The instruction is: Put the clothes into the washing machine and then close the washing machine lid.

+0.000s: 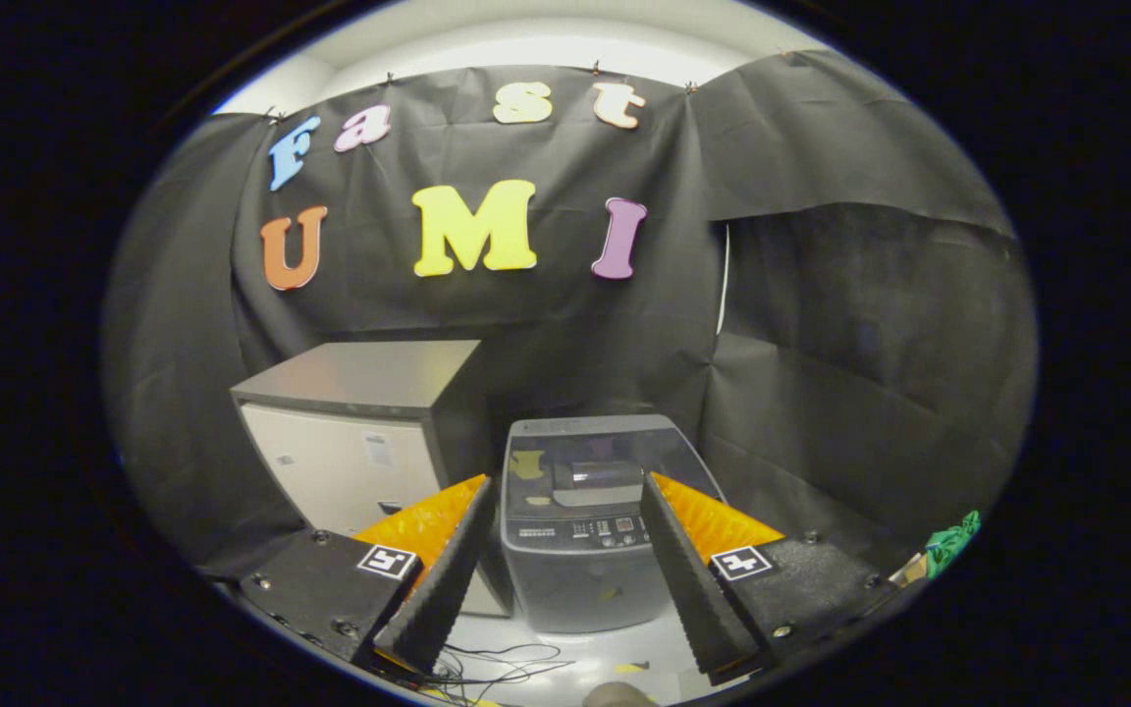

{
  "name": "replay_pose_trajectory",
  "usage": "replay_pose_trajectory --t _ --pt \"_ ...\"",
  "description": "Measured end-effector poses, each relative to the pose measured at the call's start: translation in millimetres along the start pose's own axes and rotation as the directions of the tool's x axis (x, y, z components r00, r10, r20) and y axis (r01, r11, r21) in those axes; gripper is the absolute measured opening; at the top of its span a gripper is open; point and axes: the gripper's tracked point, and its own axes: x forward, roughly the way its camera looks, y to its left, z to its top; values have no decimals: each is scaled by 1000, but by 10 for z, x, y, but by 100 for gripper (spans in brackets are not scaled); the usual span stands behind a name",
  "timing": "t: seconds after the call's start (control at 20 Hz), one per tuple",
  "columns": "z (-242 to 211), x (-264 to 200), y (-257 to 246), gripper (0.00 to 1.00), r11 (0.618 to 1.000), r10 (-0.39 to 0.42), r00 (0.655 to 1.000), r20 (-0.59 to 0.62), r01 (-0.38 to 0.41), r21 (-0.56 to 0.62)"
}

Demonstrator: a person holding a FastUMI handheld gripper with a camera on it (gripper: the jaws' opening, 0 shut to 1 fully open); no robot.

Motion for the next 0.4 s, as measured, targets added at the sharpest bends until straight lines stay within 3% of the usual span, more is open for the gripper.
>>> replay_pose_trajectory --t 0.4 --pt "-111 -1012 370 95 999 33 999 36 -33 -6"
